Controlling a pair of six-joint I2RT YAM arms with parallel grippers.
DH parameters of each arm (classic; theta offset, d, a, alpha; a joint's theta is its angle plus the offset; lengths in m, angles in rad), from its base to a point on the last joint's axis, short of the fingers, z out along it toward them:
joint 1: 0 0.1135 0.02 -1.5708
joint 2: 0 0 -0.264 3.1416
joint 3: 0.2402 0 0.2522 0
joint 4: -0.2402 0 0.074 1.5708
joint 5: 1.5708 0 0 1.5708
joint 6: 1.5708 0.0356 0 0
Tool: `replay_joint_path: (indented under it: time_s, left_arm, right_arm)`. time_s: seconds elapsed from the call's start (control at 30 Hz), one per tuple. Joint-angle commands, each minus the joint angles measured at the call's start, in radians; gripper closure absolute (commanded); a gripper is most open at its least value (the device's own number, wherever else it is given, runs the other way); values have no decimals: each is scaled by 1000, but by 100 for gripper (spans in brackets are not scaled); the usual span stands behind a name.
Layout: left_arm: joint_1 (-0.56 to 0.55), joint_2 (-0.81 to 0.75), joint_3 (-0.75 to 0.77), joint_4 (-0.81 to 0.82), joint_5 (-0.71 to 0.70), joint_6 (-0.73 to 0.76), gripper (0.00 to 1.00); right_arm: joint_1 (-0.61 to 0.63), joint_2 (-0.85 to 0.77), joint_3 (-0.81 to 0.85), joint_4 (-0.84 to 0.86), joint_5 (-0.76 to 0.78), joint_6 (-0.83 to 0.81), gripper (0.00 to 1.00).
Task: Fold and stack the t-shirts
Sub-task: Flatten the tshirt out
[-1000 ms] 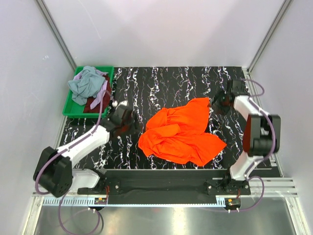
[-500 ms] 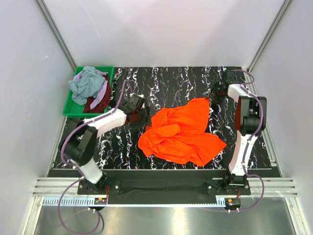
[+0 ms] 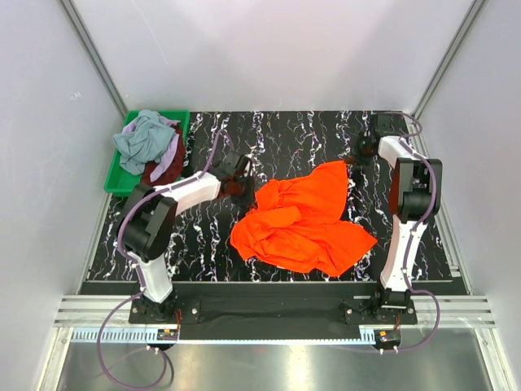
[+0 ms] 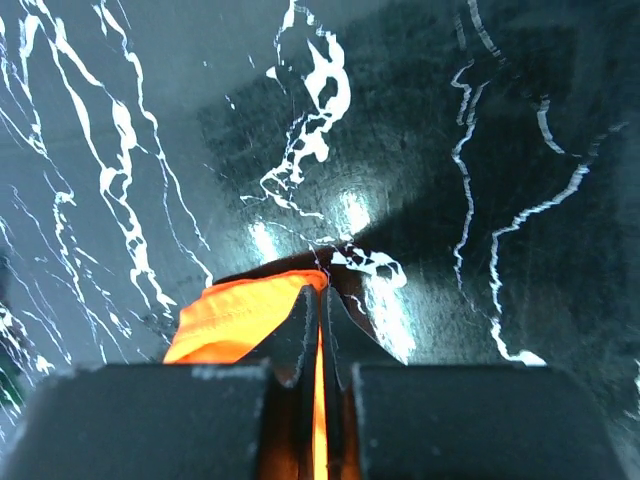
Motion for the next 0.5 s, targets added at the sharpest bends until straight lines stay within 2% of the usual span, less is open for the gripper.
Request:
replay_joint_path:
  time_s: [0.0, 0.07, 0.13, 0.17, 0.2, 0.3, 0.33, 0.4, 0.43, 0.47]
  left_arm:
    - [45, -37, 118, -32, -20, -4, 100]
    - [90, -42, 168, -50, -66, -4, 100]
    - [171, -8, 282, -60, -69, -13, 100]
    - [197, 16, 340, -66, -54, -18, 100]
    - [242, 84, 460, -98, -22, -21, 100]
    - [274, 225, 659, -177, -12, -1, 100]
    - [276, 256, 772, -185, 4, 25, 100]
    - [276, 340, 866, -211, 58, 48, 100]
    - [274, 359, 898, -227, 114, 72, 88]
    - [274, 365, 912, -236, 133, 82, 56]
  right_arm:
    - [-9, -116, 35, -32, 83, 21, 100]
    - [-33, -228, 8, -54, 201, 86, 100]
    - [-47, -346, -51, -89, 299, 134, 100]
    - [-49, -388, -78, -88, 326, 162, 100]
    - [-49, -426, -135, -97, 369, 176, 100]
    - [-49, -554, -273, -106, 401, 223, 100]
    - [-49, -602, -308, -108, 418, 234, 100]
    - [-49, -638, -408, -98, 430, 257, 100]
    - [-49, -670, -442, -95, 438, 266, 100]
    - [-49, -686, -475, -80, 429, 277, 100]
